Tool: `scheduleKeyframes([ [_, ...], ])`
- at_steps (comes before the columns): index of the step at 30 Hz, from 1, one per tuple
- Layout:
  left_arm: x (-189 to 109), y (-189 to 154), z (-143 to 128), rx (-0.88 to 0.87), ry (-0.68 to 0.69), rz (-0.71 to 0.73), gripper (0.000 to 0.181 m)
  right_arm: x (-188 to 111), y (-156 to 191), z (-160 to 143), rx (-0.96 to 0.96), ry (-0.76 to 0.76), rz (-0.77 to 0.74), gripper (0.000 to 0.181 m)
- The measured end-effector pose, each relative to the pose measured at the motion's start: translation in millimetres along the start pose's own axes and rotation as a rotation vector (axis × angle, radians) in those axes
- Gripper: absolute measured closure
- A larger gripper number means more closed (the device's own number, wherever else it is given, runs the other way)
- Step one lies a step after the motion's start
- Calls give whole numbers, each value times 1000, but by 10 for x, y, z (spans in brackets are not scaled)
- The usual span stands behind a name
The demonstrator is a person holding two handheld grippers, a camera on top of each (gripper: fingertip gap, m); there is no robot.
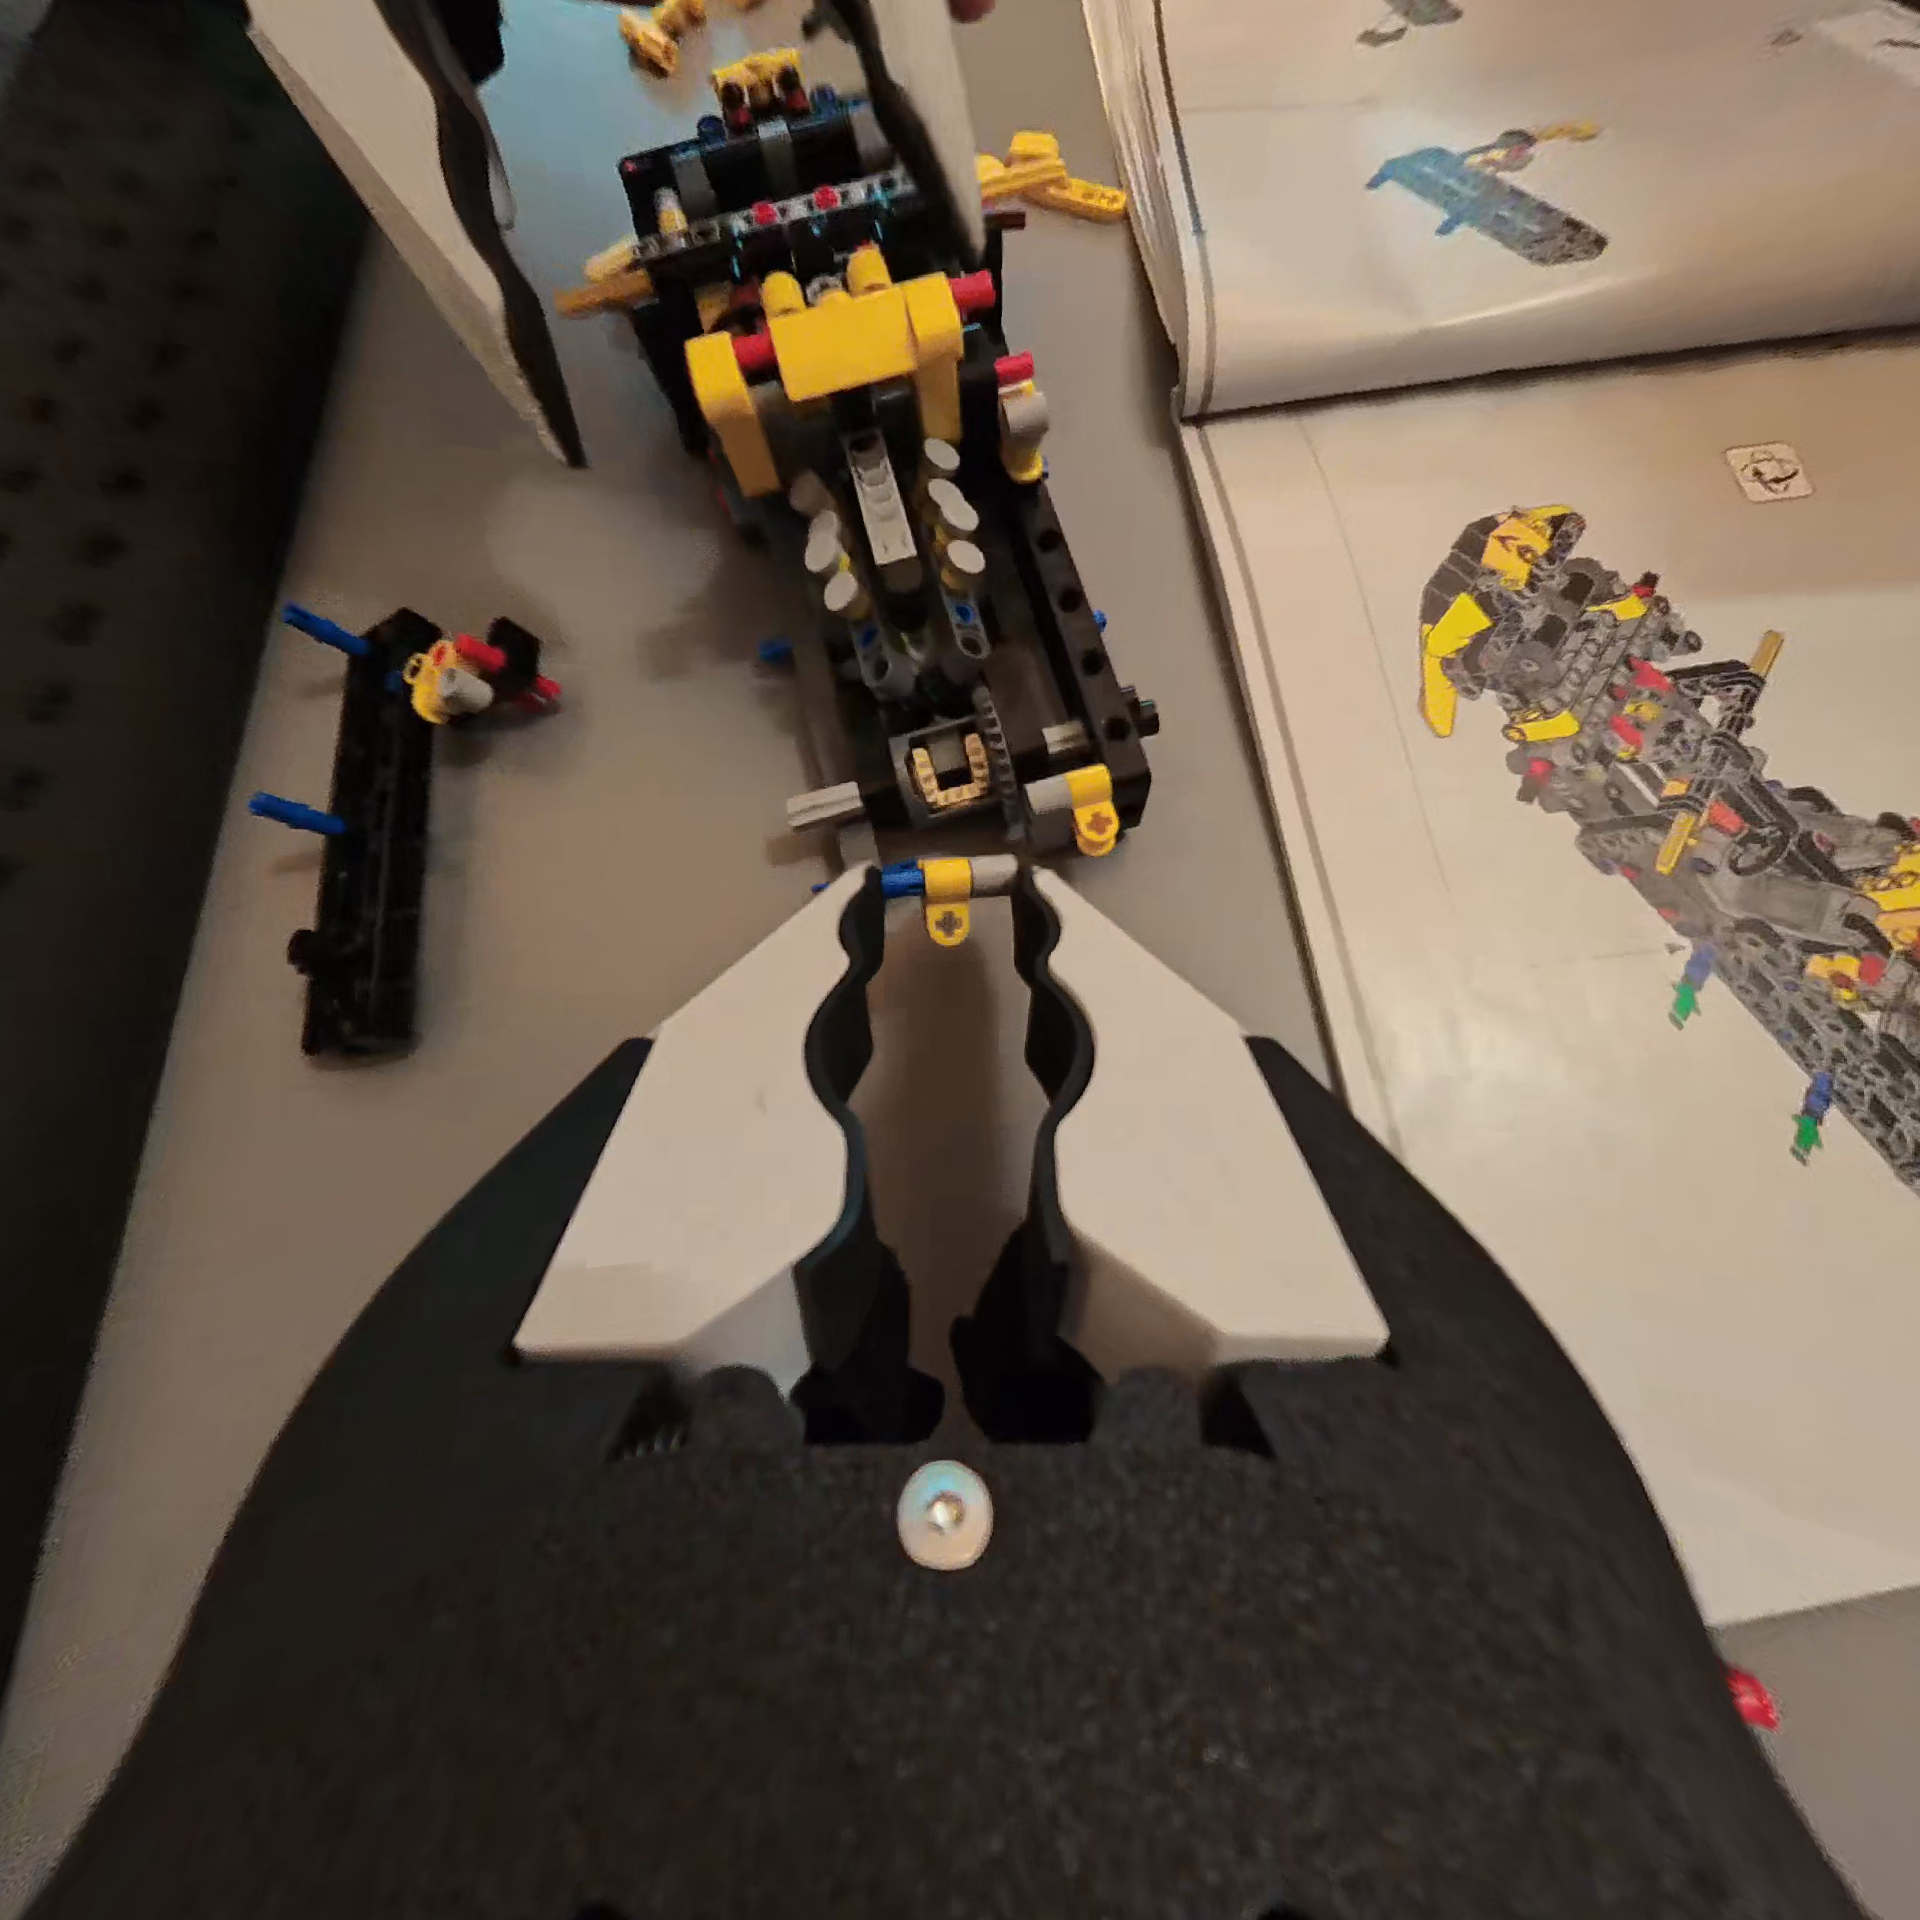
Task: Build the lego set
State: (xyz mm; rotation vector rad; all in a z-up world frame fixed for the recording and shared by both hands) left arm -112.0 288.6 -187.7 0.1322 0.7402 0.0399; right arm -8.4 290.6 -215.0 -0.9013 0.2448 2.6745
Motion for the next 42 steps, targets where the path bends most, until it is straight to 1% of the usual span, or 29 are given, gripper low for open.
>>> scheduleKeyframes([
  [4, 140, 31, -75, -4, 28, -24, 98, 97, -3, -39, -21, 42, 33, 158],
  [6, 159, 34, -63, -32, 16, -49, 99, 147, 12, -51, -31, 56, 52, 158],
  [10, 163, 95, -61, -42, 5, -39, 100, 173, 72, -64, -54, 109, 94, 158],
  [14, 167, 98, -41, -59, -29, -43, 103, 141, 79, -79, -90, 226, 70, 158],
  [19, 169, 98, -22, -67, -55, -39, 104, 35, 91, -126, -97, 436, 21, 158],
  [23, 176, 109, -13, -69, -67, -16, 104, 43, 159, -36, -131, 497, 29, 158],
  [24, 179, 107, -12, -68, -68, -11, 104, 46, 130, -37, -147, 518, 6, 158],
  [27, 197, 99, -13, -45, -64, 13, 104, 86, 106, -19, -187, 529, -20, 158],
  [31, 240, 127, -44, 9, -44, 72, 104, 137, 142, -39, -176, 523, -4, 158],
  [34, 261, 135, -68, 51, -29, 116, 104, 142, 153, -75, -158, 546, -3, 158],
  [38, 265, 152, -83, 62, -20, 158, 104, 156, 218, -60, -130, 558, 21, 158],
  [42, 262, 142, -80, 54, -21, 170, 103, 141, 248, -77, -87, 576, 34, 158],
])
Point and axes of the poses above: each gripper's, where its closed fingertips meet, x out along the fingers, z out of its top, y = z × x across the jaws, the point moved 1 cm from there along -x, back along the fingers, and after that the axes turned 2 degrees about -y, right-handed, at the moved point
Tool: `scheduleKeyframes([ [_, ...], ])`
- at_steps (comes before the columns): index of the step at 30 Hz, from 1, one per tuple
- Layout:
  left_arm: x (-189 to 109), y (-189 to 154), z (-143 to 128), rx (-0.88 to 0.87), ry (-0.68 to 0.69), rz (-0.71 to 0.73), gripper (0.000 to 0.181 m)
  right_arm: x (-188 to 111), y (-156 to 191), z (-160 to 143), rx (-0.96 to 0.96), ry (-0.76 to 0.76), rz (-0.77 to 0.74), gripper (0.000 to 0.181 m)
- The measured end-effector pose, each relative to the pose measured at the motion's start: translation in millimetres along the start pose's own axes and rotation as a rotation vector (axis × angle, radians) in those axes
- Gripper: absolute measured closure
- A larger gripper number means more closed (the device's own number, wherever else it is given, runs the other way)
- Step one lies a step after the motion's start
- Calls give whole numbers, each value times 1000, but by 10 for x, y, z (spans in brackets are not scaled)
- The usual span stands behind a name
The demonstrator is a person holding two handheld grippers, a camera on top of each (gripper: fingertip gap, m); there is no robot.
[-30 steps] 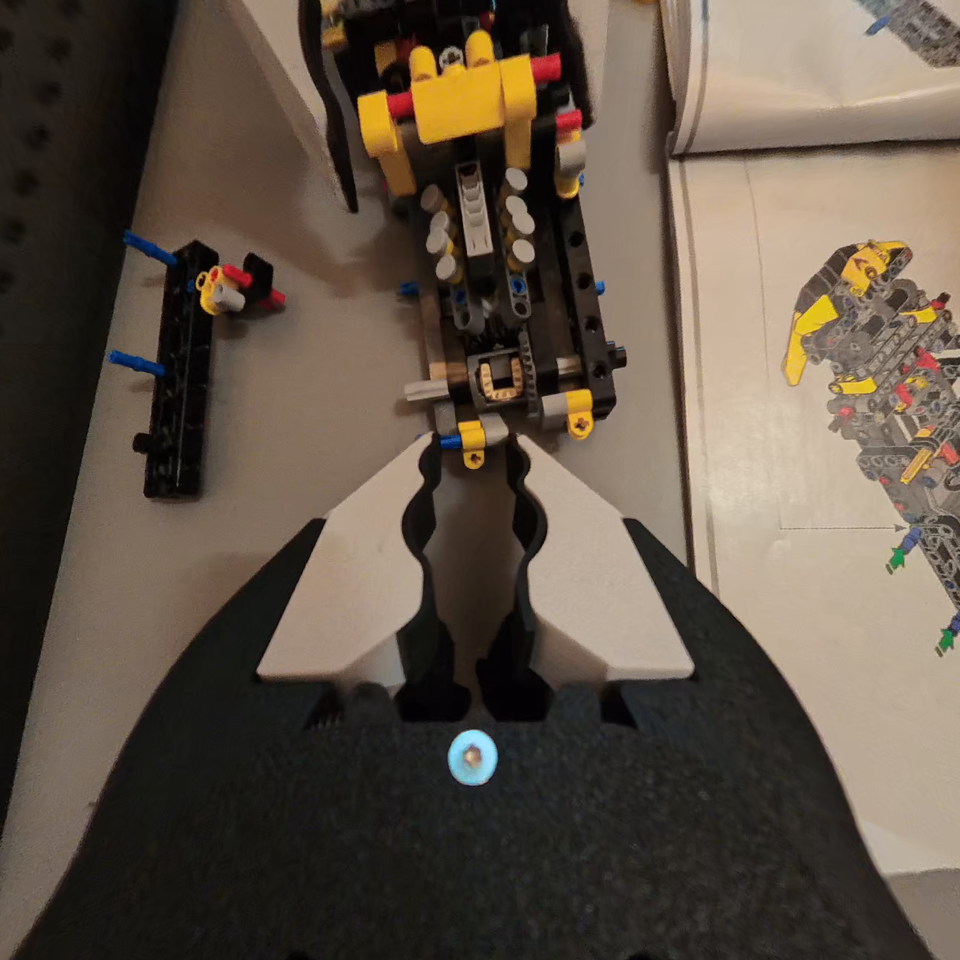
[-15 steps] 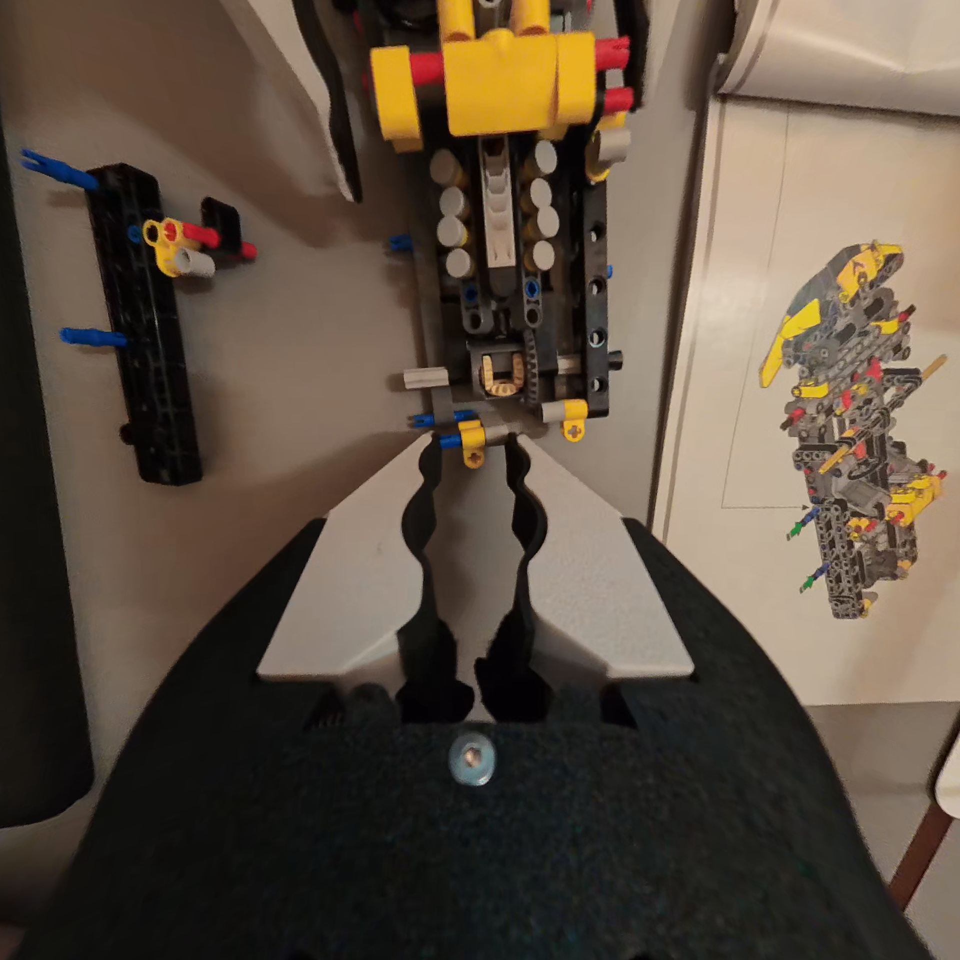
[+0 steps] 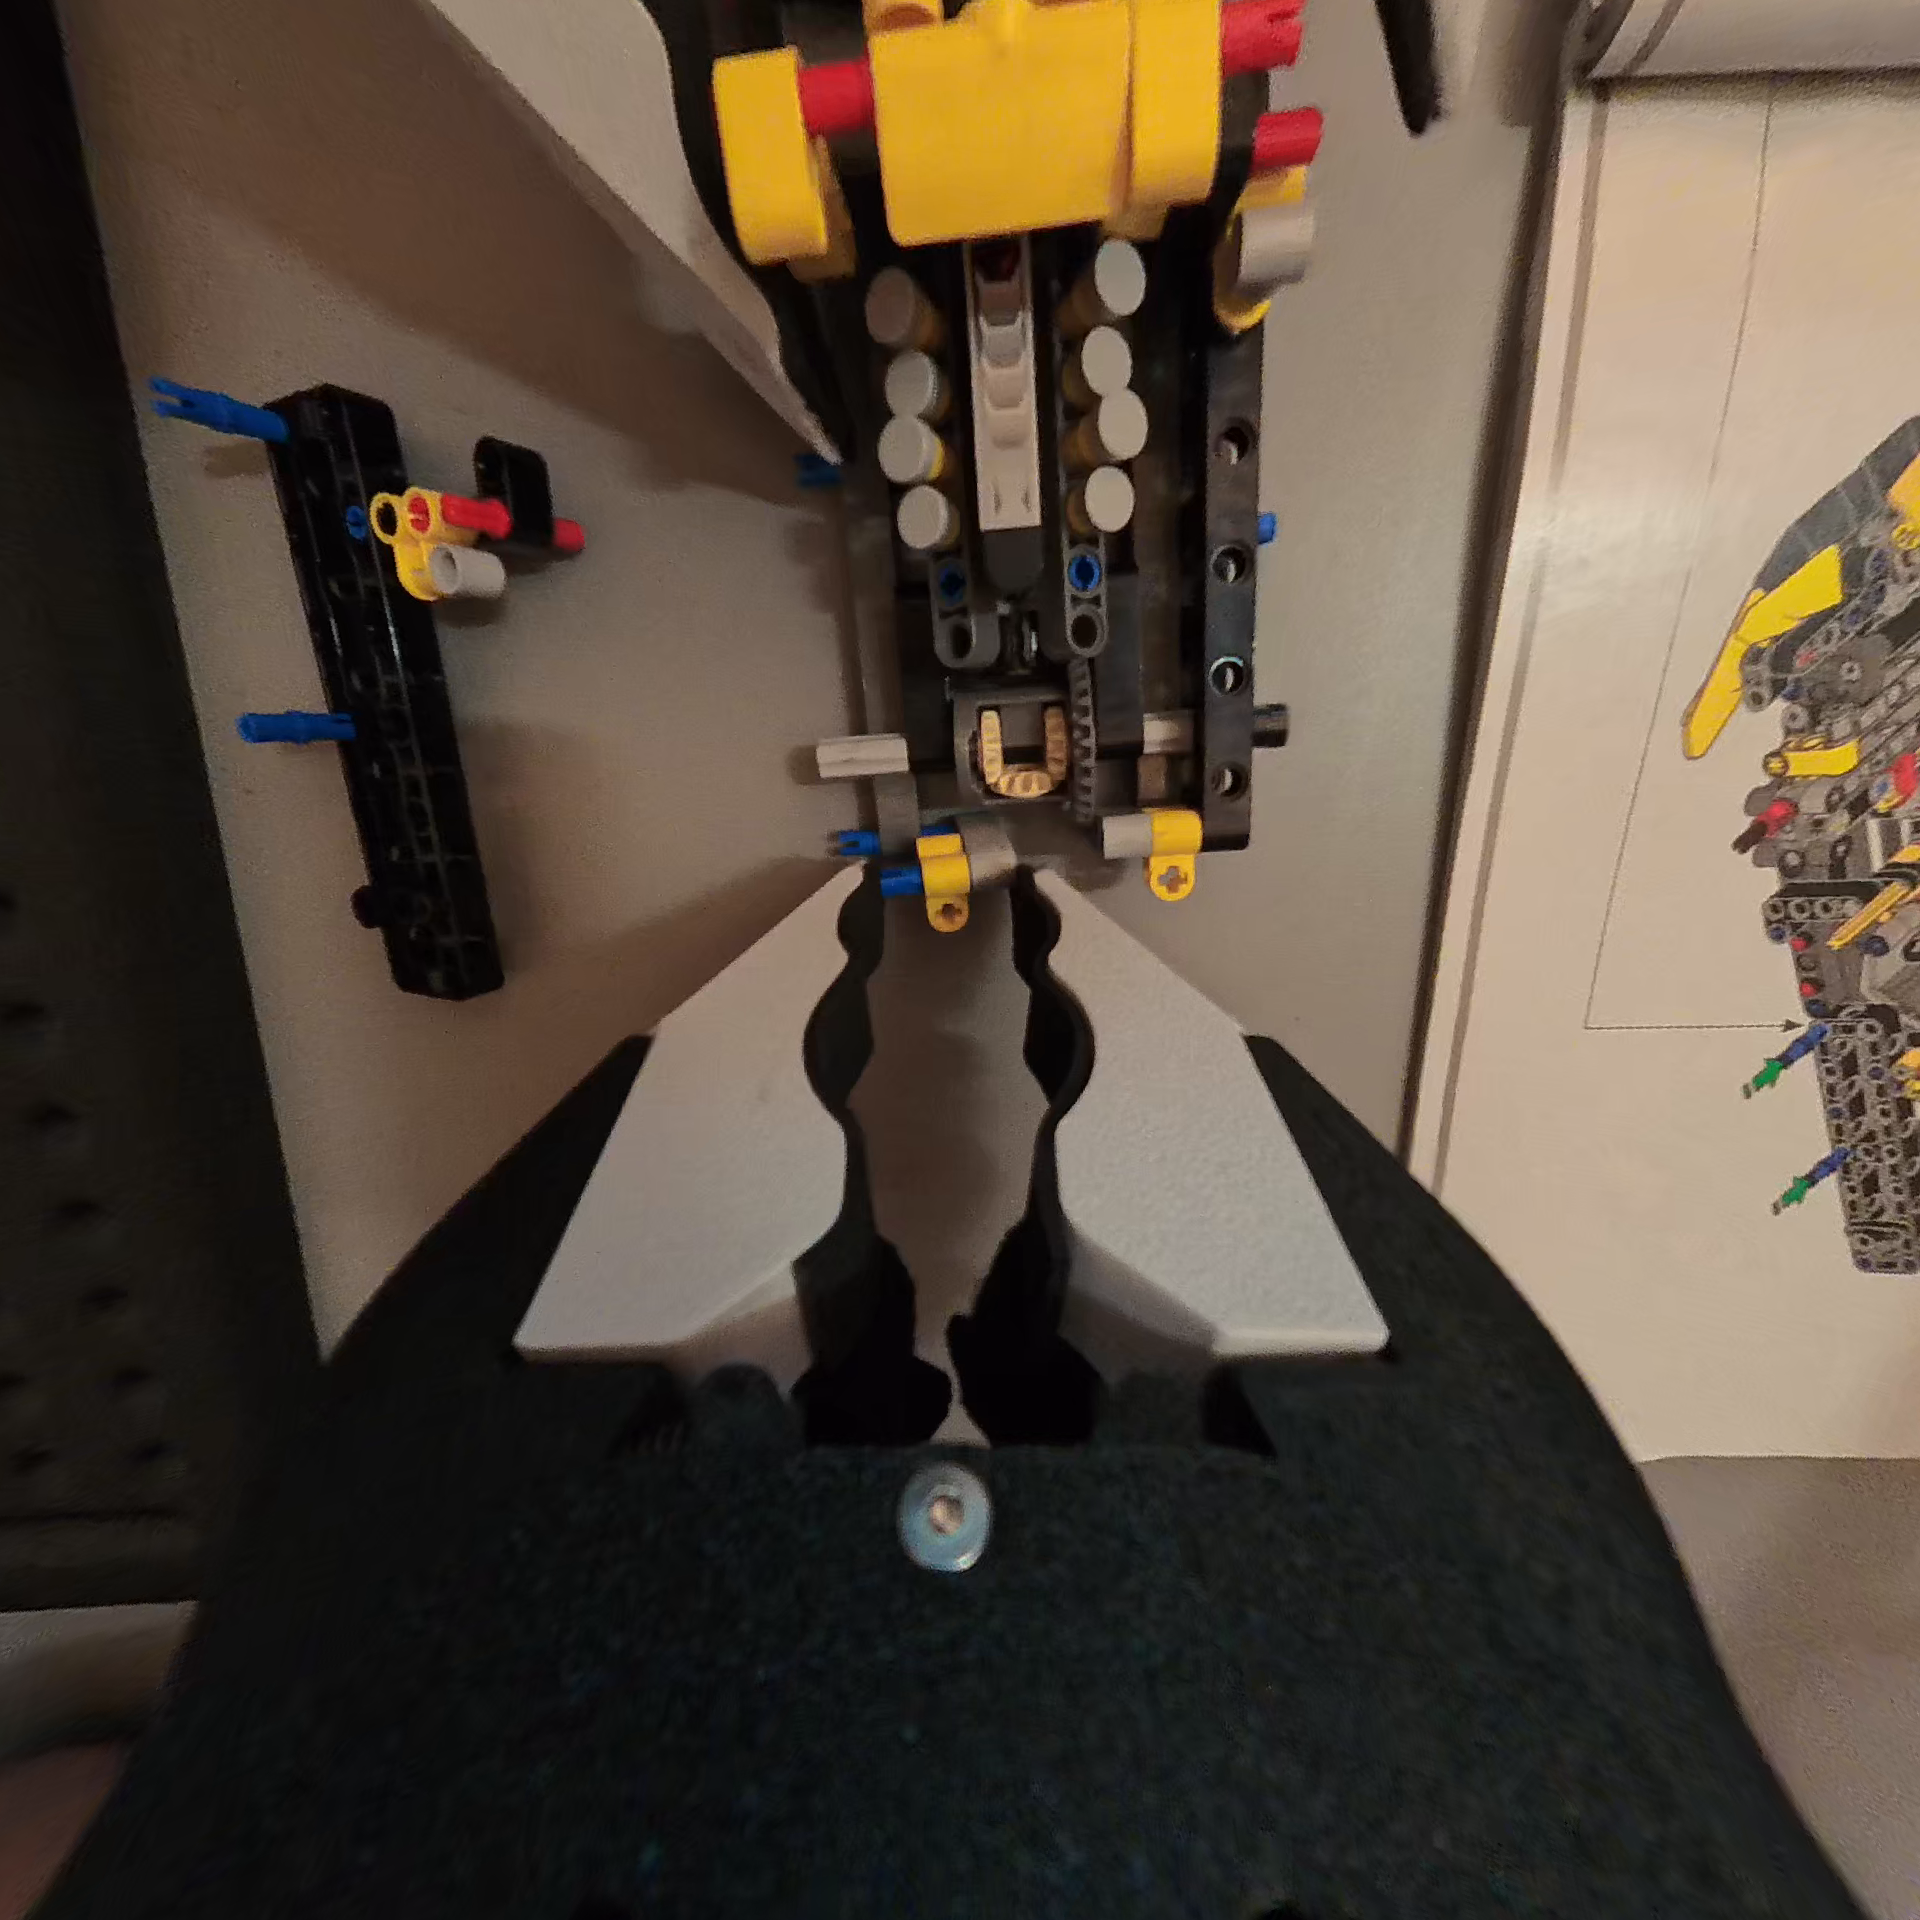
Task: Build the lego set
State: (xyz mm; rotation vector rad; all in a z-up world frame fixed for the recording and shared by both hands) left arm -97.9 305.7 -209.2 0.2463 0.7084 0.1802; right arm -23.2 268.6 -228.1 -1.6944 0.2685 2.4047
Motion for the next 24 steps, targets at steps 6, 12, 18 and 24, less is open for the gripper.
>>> scheduleKeyframes([
  [6, -301, -100, 409, -40, -132, 10, 103, 3, 66, 18, -15, 10, 3, 158],
  [12, -50, -305, 367, 9, 86, -134, 103, 6, 81, 19, -17, -3, 5, 157],
  [18, 144, -268, 235, 94, 320, -161, 103, 19, 83, -6, 2, -125, 25, 157],
  [24, 216, -155, 240, 35, 403, -241, 103, 67, 78, 33, 88, -250, 166, 157],
])
Point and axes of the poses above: each gripper's, where its closed fingertips meet, x out along the fingers, z out of its top, y = z × x across the jaws, the point moved 1 cm from there along -x, back along the fingers, and after that the axes turned 2 degrees about -y, right-handed, at the moved point
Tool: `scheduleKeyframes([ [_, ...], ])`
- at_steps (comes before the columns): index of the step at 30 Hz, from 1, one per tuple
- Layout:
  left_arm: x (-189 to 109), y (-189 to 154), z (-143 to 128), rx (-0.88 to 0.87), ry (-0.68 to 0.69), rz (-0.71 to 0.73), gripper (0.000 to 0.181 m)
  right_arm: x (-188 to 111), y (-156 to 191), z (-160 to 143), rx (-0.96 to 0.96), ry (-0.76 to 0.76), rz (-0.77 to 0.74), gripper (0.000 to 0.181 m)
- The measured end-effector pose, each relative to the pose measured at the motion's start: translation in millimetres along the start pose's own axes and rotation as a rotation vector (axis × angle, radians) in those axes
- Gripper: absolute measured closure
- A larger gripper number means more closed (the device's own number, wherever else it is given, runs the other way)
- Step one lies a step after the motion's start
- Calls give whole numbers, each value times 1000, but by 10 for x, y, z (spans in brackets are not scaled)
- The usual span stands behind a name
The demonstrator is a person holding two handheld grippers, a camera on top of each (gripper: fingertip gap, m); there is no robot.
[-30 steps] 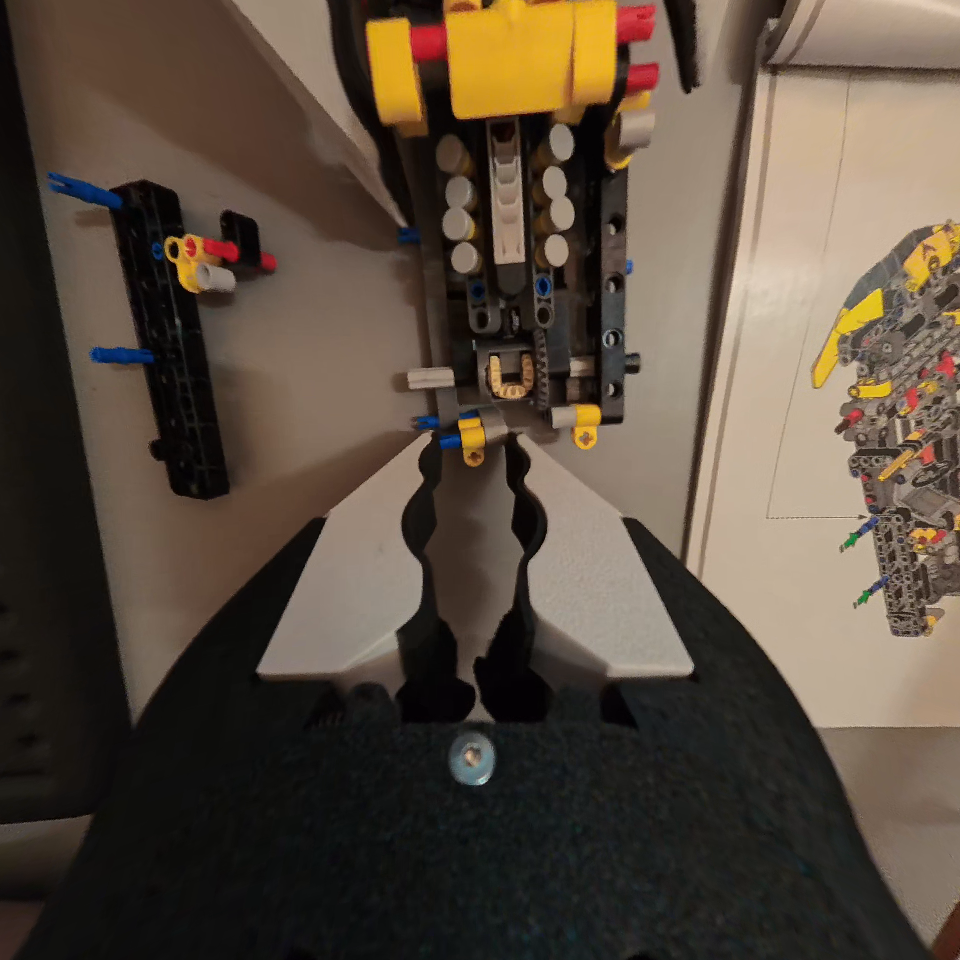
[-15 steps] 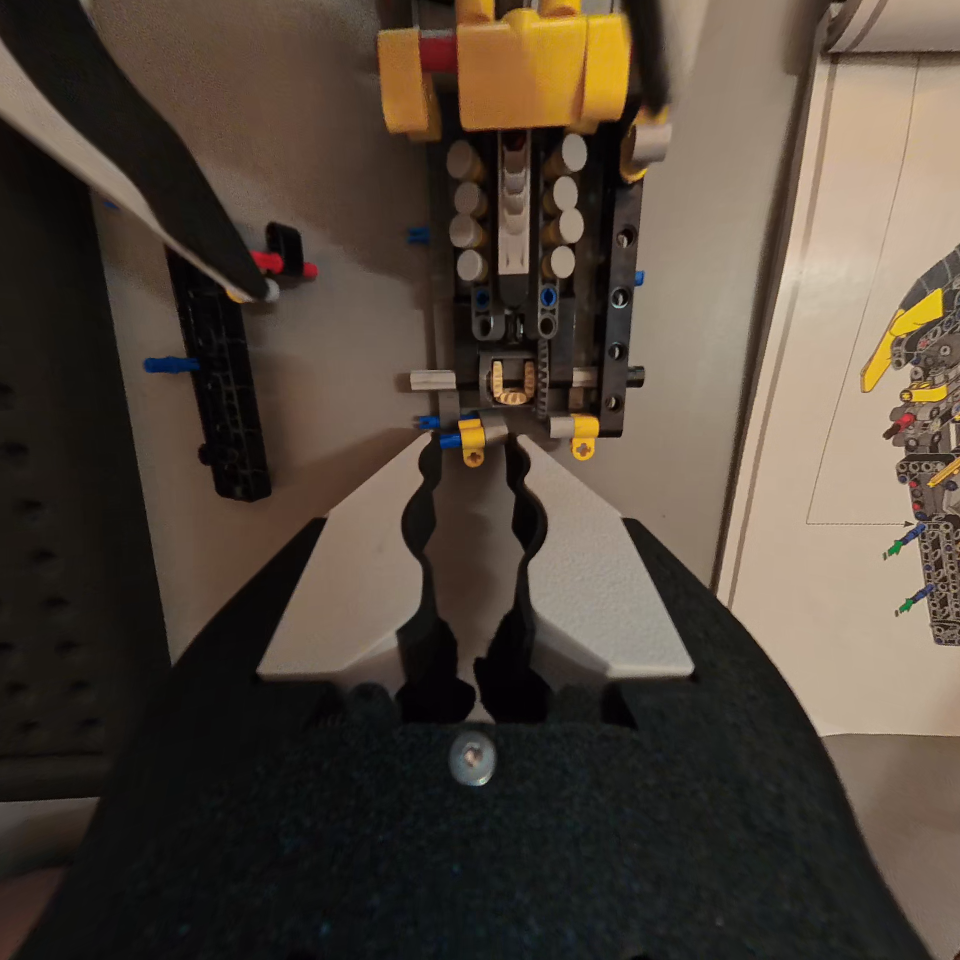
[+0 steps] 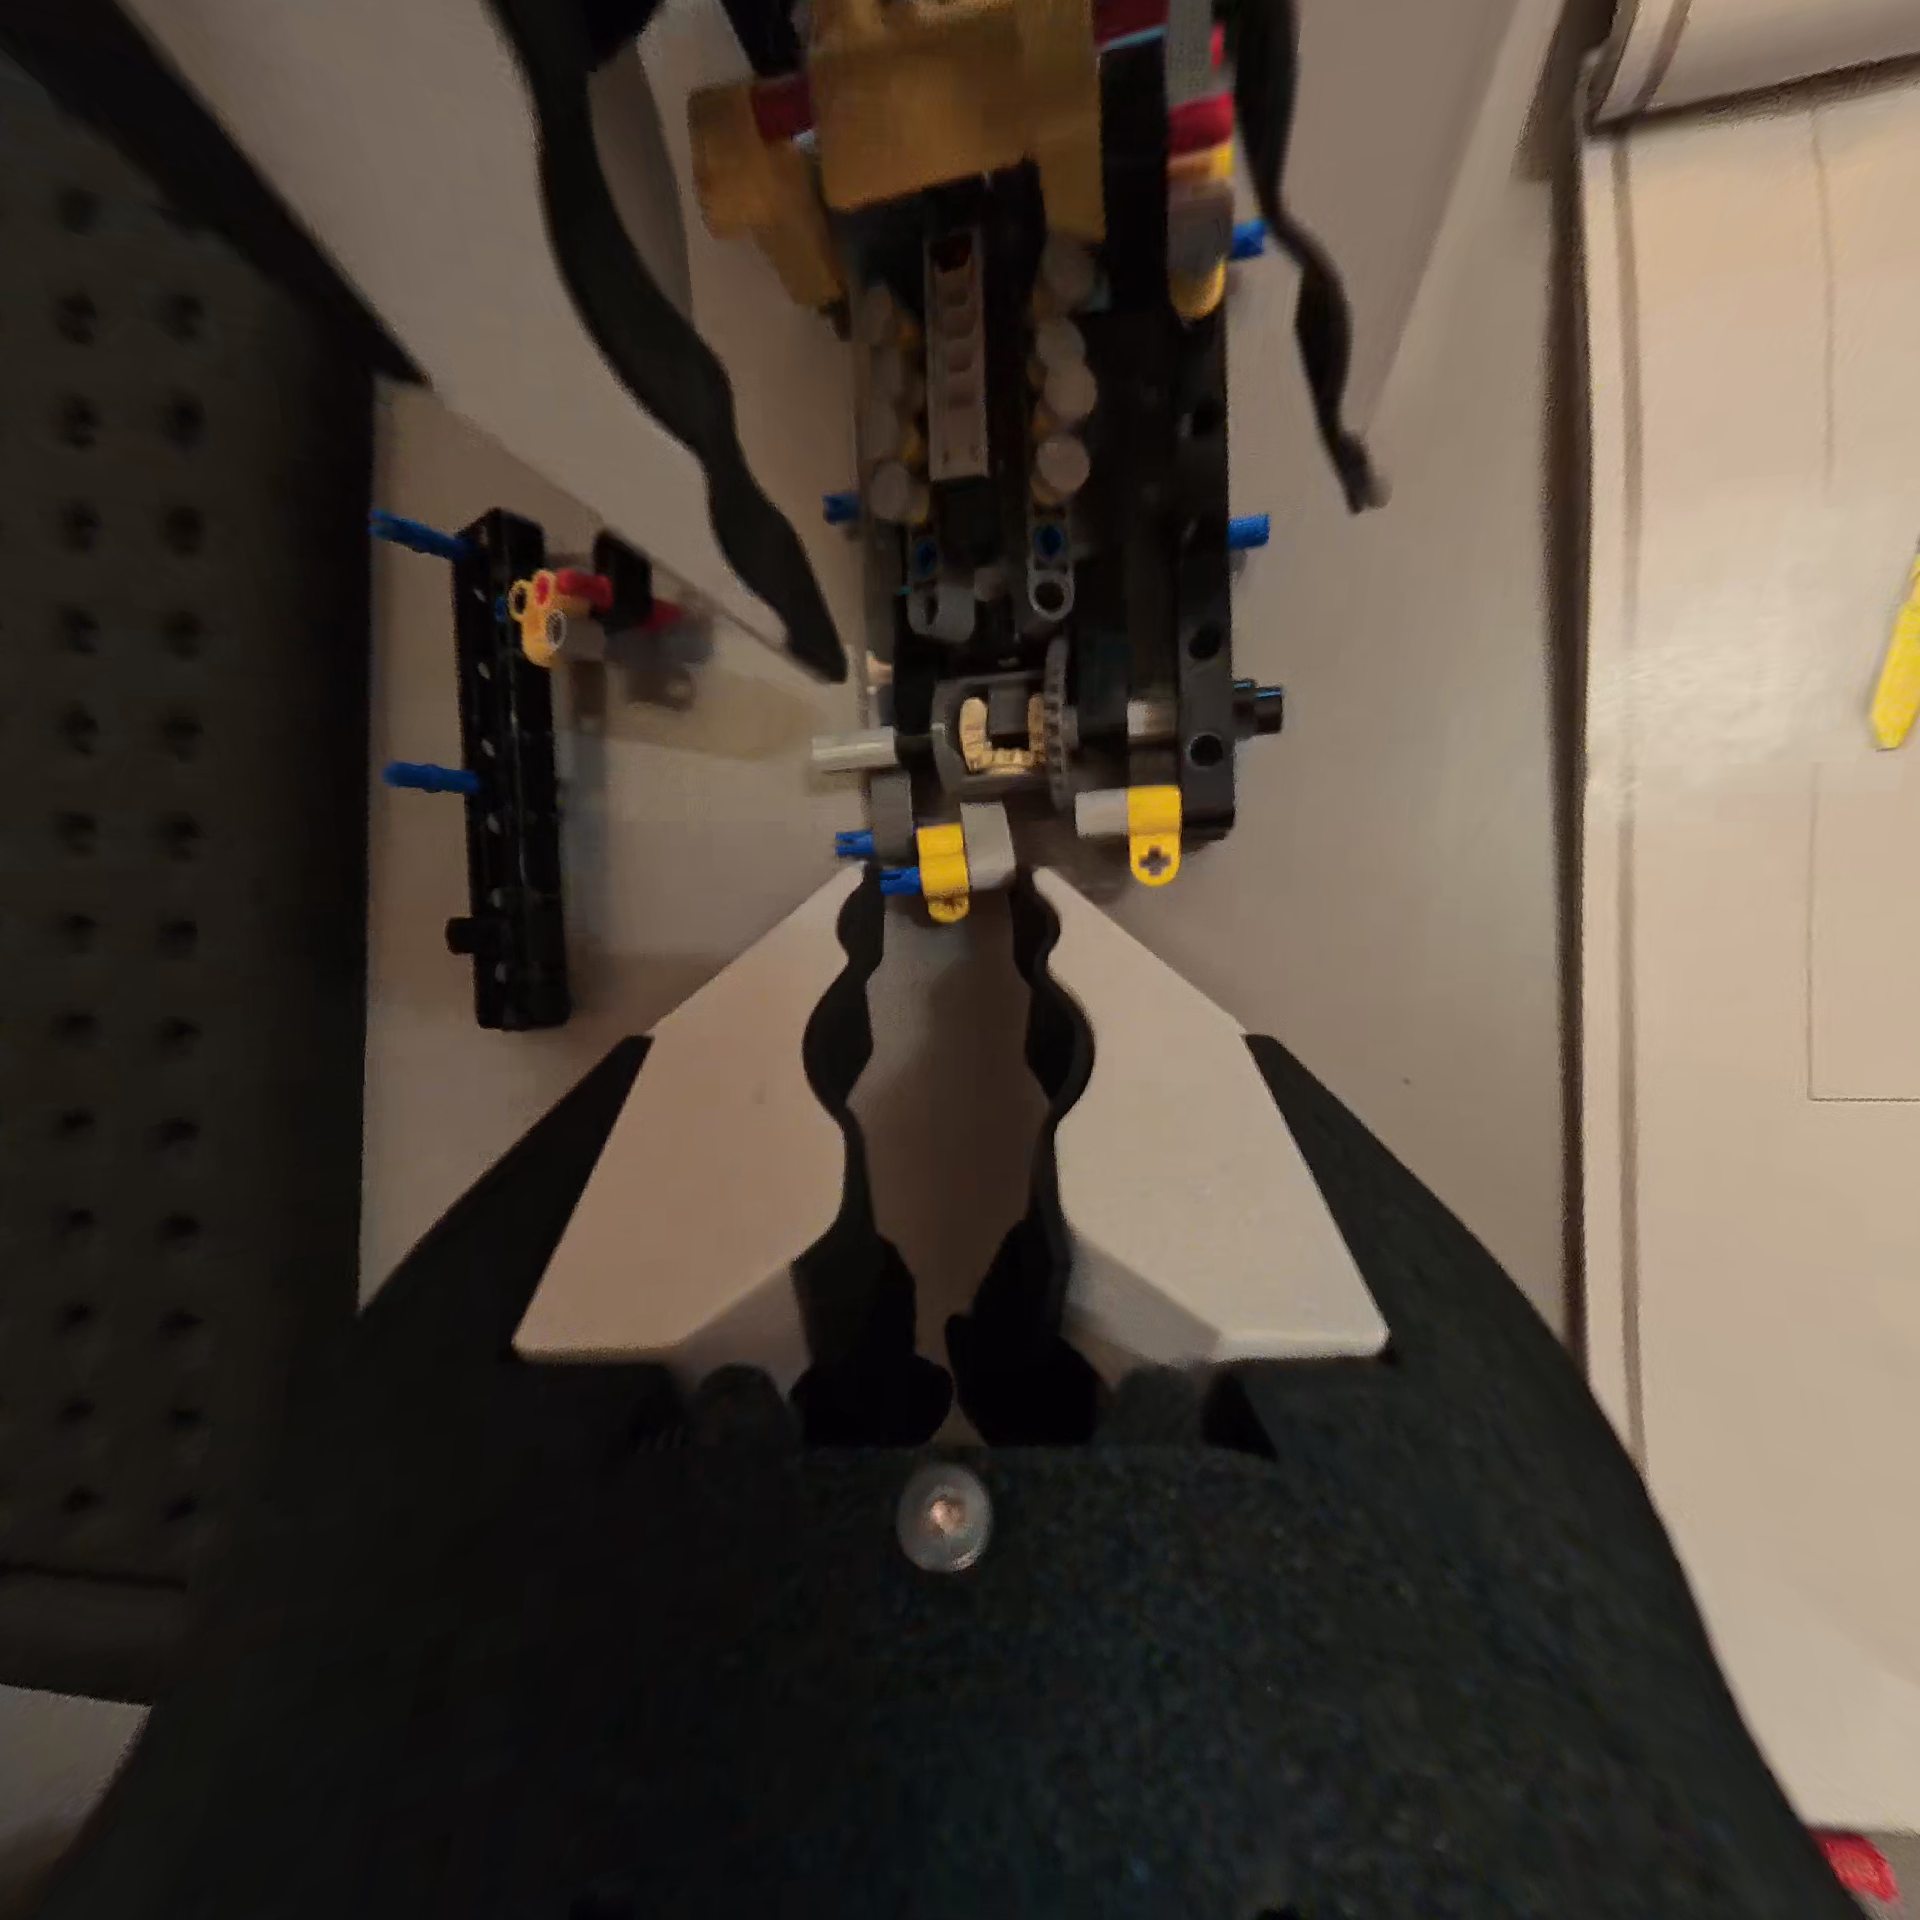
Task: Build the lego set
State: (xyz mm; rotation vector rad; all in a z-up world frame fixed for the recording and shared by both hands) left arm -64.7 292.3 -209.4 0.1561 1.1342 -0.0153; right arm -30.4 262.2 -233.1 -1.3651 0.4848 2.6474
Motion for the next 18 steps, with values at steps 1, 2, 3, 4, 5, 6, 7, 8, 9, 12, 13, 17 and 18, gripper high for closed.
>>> scheduleKeyframes([
  [1, -47, 22, 17, -13, -20, -7, 103, -16, -15, -2, 11, -31, 3, 158],
  [2, -115, 31, 60, -29, -65, -17, 103, -33, -25, -21, 36, -51, 10, 158],
  [3, -180, 33, 108, -47, -113, -27, 103, -54, -9, -33, 59, -68, 28, 158],
  [4, -227, 26, 152, -60, -155, -31, 103, -85, 15, -8, 64, -103, 40, 158],
  [5, -255, -2, 195, -63, -193, -32, 104, -127, 52, 47, 58, -147, 53, 158],
  [6, -265, -54, 226, -60, -220, -32, 105, -174, 102, 106, 50, -183, 71, 158],
  [7, -261, -124, 233, -46, -228, -35, 112, -225, 157, 161, 39, -212, 89, 158],
  [8, -251, -189, 233, -20, -233, -26, 119, -275, 205, 207, 25, -238, 99, 158],
  [9, -248, -239, 237, 13, -245, -4, 128, -328, 245, 256, 7, -265, 100, 158],
  [12, -298, -350, 321, 52, -339, 47, 155, -463, 376, 369, -35, -349, 105, 158],
  [13, -317, -403, 347, 44, -369, 39, 164, -484, 404, 386, -45, -364, 98, 158],
  [17, -364, -501, 398, 95, -456, 102, 171, -539, 501, 416, -59, -429, 77, 158],
  [18, -372, -507, 413, 110, -475, 130, 171, -553, 517, 423, -70, -453, 63, 158],
])
Point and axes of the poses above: each gripper's, where its closed fingertips meet, x out along the fingers, z out of its top, y = z × x across the jaws, the point moved 1 cm from there along -x, back along the fingers, and after that the axes turned 2 degrees about -y, right-handed, at the moved point
